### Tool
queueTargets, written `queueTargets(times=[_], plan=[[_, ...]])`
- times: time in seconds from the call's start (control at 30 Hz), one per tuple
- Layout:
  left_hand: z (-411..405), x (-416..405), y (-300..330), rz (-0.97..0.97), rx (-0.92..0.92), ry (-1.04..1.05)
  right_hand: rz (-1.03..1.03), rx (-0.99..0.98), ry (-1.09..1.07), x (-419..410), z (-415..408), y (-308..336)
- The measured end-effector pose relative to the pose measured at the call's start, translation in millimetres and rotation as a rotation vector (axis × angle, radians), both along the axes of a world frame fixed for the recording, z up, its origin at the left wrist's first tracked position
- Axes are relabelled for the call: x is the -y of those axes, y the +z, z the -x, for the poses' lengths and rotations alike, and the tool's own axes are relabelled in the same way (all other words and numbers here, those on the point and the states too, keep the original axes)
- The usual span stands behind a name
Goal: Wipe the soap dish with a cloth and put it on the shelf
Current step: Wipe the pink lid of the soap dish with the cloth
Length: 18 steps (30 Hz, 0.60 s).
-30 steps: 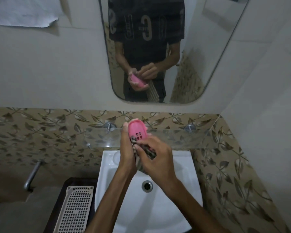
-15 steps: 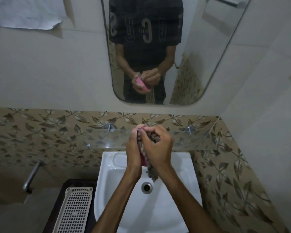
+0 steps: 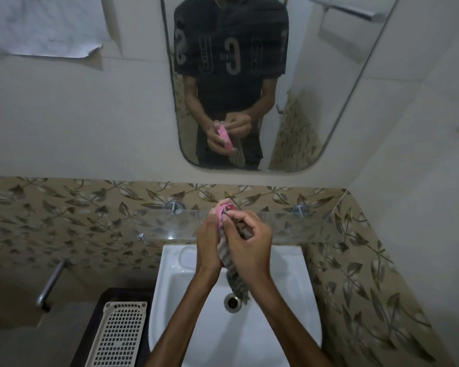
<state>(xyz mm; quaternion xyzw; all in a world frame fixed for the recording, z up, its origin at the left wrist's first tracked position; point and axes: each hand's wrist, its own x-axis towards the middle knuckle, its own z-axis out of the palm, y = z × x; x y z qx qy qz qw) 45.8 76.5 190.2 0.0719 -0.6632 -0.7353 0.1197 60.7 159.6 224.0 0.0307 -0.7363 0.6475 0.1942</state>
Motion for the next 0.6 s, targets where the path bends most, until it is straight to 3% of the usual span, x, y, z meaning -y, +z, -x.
queueTargets(times=[0.17, 0.37, 0.5, 0.6], plan=[[-2, -6, 9, 0.229, -0.054, 0.003, -0.218, -0.128, -0.082, -10, 14, 3], [-8, -11, -2, -0.025, -0.014, 0.073, -0.222, 0.164, -0.118, -15, 3, -21], [-9, -9, -14, 0.128, -0.043, 0.04, -0.133, 0.399, 0.028, -15, -17, -41], [-9, -7, -30, 0.363, -0.047, 0.033, 0.09, 0.593, 0.12, -21, -28, -51]])
